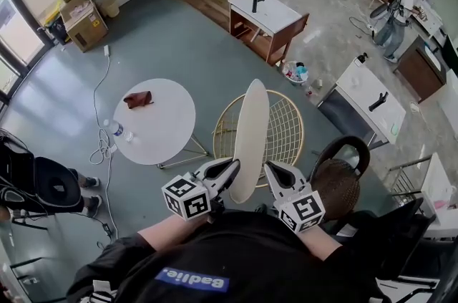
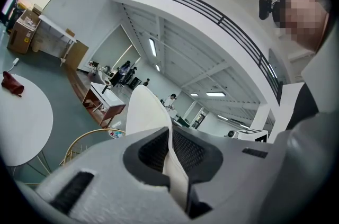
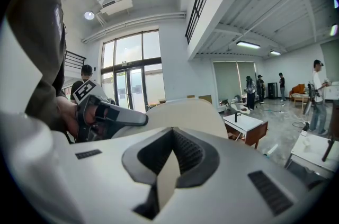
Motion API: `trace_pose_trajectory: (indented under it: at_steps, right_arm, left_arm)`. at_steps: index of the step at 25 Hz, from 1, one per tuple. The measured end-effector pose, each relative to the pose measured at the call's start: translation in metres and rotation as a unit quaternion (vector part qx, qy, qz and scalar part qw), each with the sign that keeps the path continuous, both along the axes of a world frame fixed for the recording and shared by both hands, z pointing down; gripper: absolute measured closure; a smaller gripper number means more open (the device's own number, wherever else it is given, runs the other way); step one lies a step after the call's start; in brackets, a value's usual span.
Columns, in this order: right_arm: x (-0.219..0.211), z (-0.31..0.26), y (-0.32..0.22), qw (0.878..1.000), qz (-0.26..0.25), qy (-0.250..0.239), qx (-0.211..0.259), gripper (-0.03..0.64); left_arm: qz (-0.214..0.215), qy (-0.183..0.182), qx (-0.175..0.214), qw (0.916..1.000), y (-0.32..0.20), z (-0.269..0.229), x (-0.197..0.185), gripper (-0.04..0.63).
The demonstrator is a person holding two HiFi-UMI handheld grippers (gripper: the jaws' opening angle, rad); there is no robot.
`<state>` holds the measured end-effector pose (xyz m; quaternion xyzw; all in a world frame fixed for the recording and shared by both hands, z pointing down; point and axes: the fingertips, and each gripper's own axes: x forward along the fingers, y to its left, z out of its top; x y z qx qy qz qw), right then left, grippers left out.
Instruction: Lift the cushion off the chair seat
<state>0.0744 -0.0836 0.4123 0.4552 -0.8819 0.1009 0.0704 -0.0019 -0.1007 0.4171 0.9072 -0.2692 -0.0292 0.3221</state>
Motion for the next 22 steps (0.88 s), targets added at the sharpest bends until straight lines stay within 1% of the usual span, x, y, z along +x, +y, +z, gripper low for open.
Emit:
trace_pose_trajectory:
  at_steps: [22]
  right_arm:
    - [0.0003, 0.0026, 0.0019, 1.000, -0.002, 0.001, -0.007, 0.591]
  left_arm:
    - [0.002, -0.003, -0.003, 1.0000, -0.0002, 0.0008, -0.0004, 0.561]
